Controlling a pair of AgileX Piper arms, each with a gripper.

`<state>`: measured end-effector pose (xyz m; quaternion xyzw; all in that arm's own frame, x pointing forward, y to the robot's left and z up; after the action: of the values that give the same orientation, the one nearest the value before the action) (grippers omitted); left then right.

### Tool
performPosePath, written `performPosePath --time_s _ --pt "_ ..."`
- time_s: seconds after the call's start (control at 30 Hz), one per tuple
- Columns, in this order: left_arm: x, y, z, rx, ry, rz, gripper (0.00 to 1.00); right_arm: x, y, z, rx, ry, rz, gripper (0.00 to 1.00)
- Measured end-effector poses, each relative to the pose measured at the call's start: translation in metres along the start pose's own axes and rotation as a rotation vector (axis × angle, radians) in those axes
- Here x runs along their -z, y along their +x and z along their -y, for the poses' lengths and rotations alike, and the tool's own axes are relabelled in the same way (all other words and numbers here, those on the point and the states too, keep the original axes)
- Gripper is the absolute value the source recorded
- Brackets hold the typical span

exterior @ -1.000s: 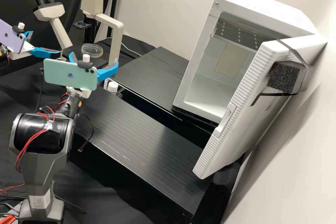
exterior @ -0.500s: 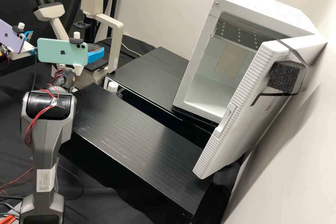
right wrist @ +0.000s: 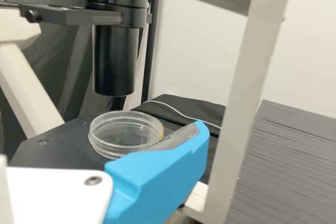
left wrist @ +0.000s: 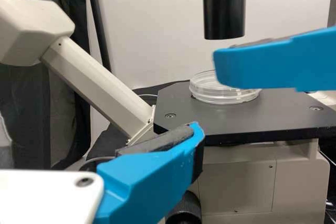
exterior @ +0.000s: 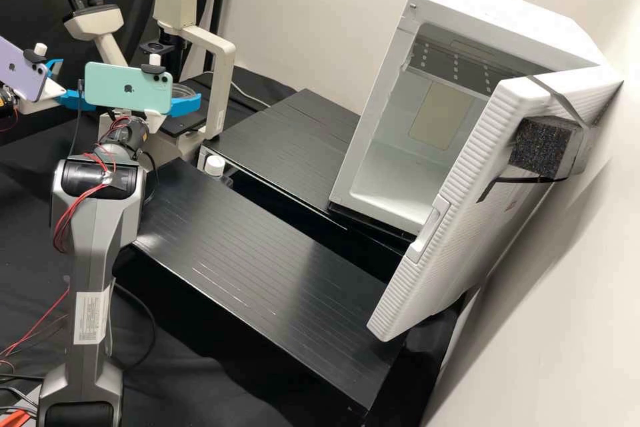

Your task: Move the petri dish to the bench.

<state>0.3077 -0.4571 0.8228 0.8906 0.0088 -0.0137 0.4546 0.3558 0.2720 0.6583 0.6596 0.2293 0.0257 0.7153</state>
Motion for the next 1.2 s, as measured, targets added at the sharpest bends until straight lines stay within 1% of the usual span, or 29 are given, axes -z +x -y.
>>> performPosePath --time_s 0.13,0.23,0.3,0.33,0.43,0.53,0.63,0.7,0.83,0.97,1.13,1.2 --pt "0.000 0.000 0.000 0.000 0.000 0.000 1.00 -0.001 0.010 0.009 0.017 0.012 0.014 1.00" --pt "0.000 0.000 0.000 0.000 0.000 0.000 1.00 -0.003 0.017 0.016 0.033 0.008 0.022 1.00" --pt "0.000 0.000 0.000 0.000 0.000 0.000 1.00 -0.005 0.020 0.019 0.046 0.013 0.037 1.00" --pt "0.000 0.000 0.000 0.000 0.000 0.000 1.00 -0.006 0.023 0.021 0.049 0.007 0.039 1.00" --pt "0.000 0.000 0.000 0.000 0.000 0.000 1.00 -0.007 0.028 0.025 0.055 0.004 0.044 1.00" --pt "0.000 0.000 0.000 0.000 0.000 0.000 1.00 -0.008 0.033 0.028 0.058 -0.009 0.047 1.00" --pt "0.000 0.000 0.000 0.000 0.000 0.000 1.00 -0.010 0.036 0.031 0.063 -0.009 0.050 1.00" --pt "0.000 0.000 0.000 0.000 0.000 0.000 1.00 -0.010 0.038 0.031 0.059 0.008 0.057 1.00" --pt "0.000 0.000 0.000 0.000 0.000 0.000 1.00 -0.011 0.045 0.032 0.050 0.017 0.056 1.00" --pt "0.000 0.000 0.000 0.000 0.000 0.000 1.00 -0.016 0.051 0.038 0.047 0.064 0.086 1.00" --pt "0.000 0.000 0.000 0.000 0.000 0.000 1.00 -0.020 0.058 0.041 0.044 0.064 0.114 1.00" --pt "0.000 0.000 0.000 0.000 0.000 0.000 1.00 -0.019 0.060 0.039 0.036 0.070 0.119 1.00"
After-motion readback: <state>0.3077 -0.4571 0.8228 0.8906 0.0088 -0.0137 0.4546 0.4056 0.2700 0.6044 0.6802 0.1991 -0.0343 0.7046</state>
